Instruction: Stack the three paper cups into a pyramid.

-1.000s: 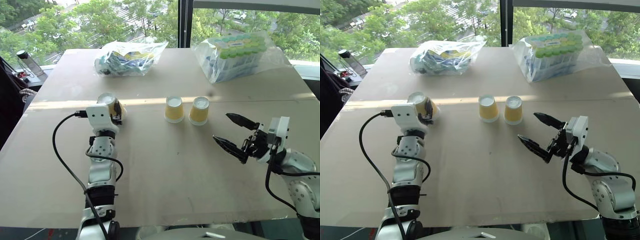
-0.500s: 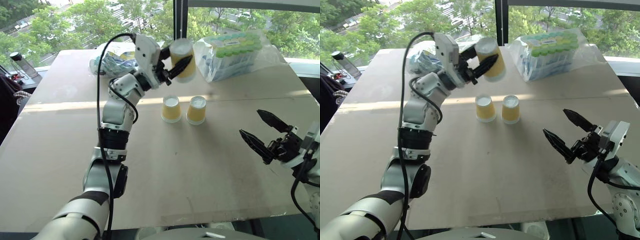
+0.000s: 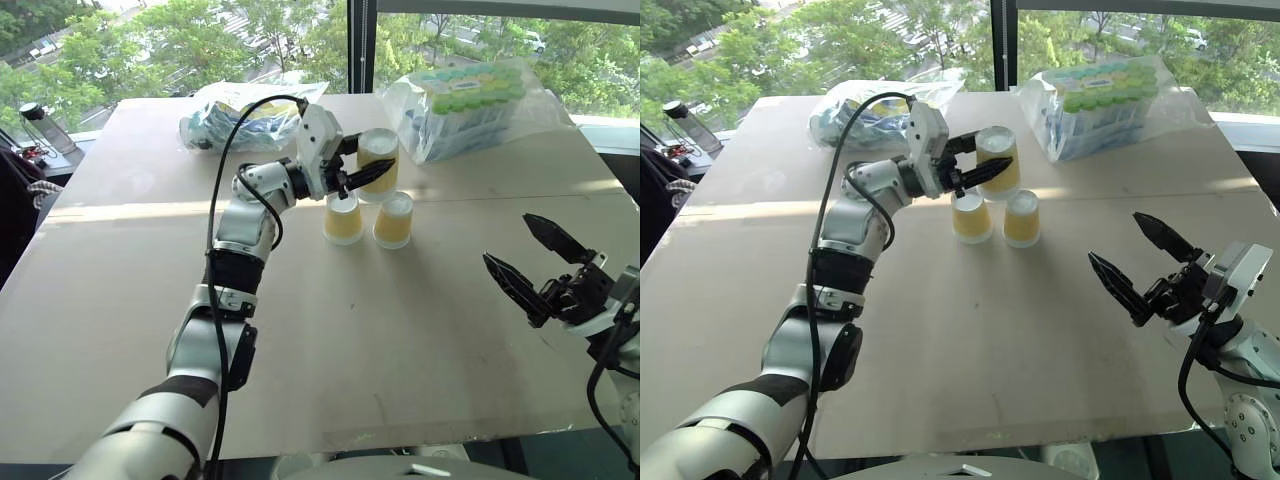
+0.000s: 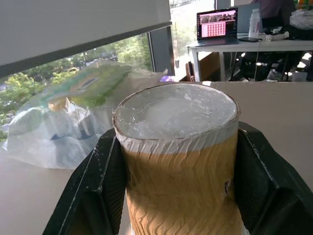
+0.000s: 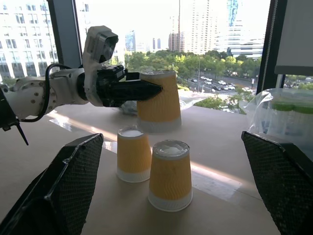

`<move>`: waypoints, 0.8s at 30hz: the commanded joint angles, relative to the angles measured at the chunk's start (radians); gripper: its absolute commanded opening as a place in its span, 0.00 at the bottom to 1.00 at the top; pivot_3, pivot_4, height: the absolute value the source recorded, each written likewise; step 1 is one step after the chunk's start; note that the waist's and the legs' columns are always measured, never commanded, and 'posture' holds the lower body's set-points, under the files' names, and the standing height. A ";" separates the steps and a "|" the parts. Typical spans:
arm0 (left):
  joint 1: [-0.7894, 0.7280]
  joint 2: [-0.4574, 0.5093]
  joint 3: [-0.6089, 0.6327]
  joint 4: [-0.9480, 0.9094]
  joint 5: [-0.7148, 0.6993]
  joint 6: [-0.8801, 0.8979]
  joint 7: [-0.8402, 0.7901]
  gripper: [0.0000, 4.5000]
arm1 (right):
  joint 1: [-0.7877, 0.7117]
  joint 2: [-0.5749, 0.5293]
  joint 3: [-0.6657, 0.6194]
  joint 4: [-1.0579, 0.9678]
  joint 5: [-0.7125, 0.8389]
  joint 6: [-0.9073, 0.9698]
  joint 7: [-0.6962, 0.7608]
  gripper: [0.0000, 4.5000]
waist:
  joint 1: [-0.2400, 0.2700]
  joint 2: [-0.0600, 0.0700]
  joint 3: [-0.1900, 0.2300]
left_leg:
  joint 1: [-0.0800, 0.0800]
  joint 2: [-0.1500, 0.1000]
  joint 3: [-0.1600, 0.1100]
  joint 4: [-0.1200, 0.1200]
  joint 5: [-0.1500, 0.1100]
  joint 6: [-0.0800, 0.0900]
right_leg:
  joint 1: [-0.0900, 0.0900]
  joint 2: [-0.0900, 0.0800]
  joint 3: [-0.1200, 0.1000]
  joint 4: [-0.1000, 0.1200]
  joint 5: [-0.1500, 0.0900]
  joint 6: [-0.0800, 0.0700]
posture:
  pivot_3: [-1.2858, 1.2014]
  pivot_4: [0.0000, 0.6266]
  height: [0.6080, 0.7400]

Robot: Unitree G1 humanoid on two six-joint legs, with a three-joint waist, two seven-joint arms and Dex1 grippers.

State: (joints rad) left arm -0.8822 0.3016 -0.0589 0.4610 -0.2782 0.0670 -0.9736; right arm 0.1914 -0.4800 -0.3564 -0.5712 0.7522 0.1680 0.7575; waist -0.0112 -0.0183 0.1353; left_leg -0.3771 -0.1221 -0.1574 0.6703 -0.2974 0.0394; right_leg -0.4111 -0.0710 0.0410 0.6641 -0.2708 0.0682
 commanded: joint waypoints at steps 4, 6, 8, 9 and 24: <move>0.016 0.011 0.003 -0.046 0.014 -0.010 0.003 0.55 | -0.009 0.000 -0.010 -0.014 0.008 -0.026 0.005 1.00 | 0.001 0.000 0.000 | 0.000 0.000 0.000 0.000 0.000 0.000 | 0.000 0.000 0.000 0.000 0.000 0.000 | 0.52 0.24 1.00; 0.022 0.002 0.002 -0.039 0.019 -0.023 0.011 0.55 | -0.011 -0.001 -0.010 -0.013 0.008 -0.026 0.008 1.00 | 0.001 0.000 0.000 | 0.000 0.000 0.000 0.000 0.000 0.000 | 0.000 0.000 0.000 0.000 0.000 0.000 | 0.52 0.24 1.00; 0.022 -0.009 0.007 -0.029 0.025 -0.041 0.024 0.55 | -0.014 -0.002 -0.010 -0.009 0.008 -0.027 0.011 1.00 | 0.002 0.000 0.000 | 0.000 0.000 0.000 0.000 0.000 0.000 | 0.000 0.000 0.000 0.000 0.000 0.000 | 0.52 0.24 1.00; 0.023 -0.016 0.012 -0.027 0.017 -0.039 0.023 0.55 | -0.015 -0.002 -0.011 -0.007 0.008 -0.027 0.011 1.00 | 0.002 0.000 0.000 | 0.000 0.000 0.000 0.000 0.000 0.000 | 0.000 0.000 0.000 0.000 0.000 0.000 | 0.52 0.24 1.00; 0.025 -0.012 0.058 -0.069 -0.017 -0.043 0.038 1.00 | -0.031 -0.008 0.003 -0.010 0.007 -0.020 0.004 1.00 | 0.000 0.000 0.000 | 0.000 0.000 0.000 0.001 0.000 0.000 | 0.000 0.000 0.000 0.001 0.000 0.000 | 0.52 0.24 1.00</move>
State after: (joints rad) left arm -0.8452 0.2829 -0.0262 0.4497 -0.2720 0.0365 -0.9383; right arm 0.1698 -0.4812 -0.3504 -0.5664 0.7497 0.1525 0.7646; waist -0.0110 -0.0183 0.1352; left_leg -0.3771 -0.1222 -0.1574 0.6713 -0.2974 0.0394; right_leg -0.4110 -0.0711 0.0409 0.6646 -0.2707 0.0683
